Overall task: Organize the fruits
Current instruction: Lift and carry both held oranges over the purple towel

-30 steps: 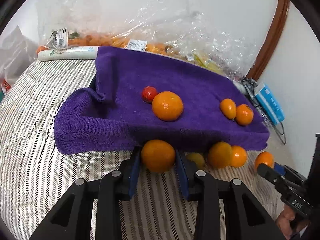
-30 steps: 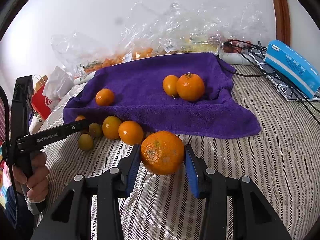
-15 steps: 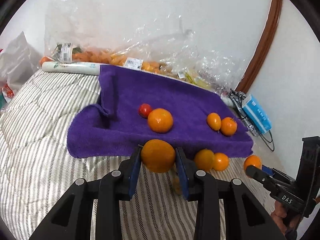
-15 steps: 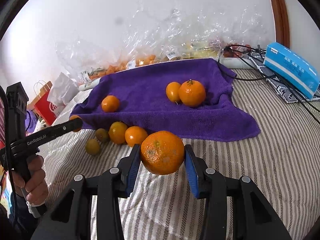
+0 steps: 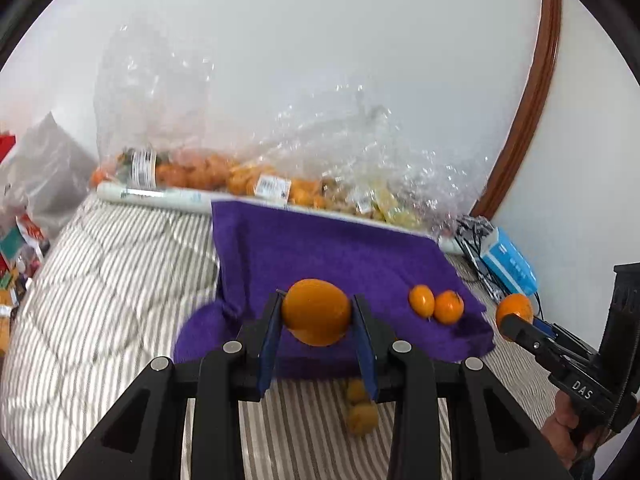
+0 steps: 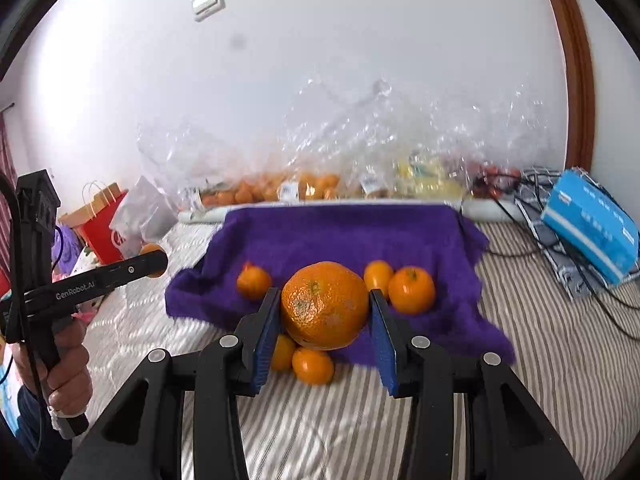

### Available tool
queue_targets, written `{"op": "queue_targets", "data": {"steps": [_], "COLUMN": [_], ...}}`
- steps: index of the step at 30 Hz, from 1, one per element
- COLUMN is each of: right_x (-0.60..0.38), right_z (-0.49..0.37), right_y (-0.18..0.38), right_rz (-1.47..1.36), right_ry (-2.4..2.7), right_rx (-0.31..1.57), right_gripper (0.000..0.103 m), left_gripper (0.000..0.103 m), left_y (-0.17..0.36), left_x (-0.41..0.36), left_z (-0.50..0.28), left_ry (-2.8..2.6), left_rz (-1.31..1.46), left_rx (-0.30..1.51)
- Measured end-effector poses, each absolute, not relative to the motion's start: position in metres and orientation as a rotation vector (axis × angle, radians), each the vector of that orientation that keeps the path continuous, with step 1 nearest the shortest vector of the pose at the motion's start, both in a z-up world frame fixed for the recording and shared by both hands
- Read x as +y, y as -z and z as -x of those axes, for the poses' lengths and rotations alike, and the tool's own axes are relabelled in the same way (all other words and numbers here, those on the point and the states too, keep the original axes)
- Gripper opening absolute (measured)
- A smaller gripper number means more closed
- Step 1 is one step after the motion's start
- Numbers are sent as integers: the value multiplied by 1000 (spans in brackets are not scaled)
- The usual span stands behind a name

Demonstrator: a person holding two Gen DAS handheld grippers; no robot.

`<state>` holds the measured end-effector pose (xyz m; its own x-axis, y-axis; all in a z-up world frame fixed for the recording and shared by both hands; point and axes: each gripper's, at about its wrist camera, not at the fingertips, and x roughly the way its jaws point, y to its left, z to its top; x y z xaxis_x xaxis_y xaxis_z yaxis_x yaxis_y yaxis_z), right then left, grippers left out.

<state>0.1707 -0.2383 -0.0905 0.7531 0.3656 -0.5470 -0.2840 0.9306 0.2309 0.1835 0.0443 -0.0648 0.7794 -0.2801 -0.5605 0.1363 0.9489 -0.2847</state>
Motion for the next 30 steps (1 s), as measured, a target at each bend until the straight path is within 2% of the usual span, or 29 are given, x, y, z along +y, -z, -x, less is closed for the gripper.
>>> {"op": "queue_targets", "data": {"steps": [14,22,30], "right_x": [-225,-219,-237], "right_z": [-217,-241,-254], "right_y": [67,101,120], "right_rz": [-143,-141,-149], "right_ry": [-368,-370,-298], "right_rx": [567,622,658], "right_gripper": [43,43,43], "left_gripper": [33,33,33], "left_y": [61,97,105], "left_x": [43,49,65], "left_z": [-238,-254,-255], "left_ry": [192,165,152], "left_rz": [224,238,303], "left_rx": [627,696,695]}}
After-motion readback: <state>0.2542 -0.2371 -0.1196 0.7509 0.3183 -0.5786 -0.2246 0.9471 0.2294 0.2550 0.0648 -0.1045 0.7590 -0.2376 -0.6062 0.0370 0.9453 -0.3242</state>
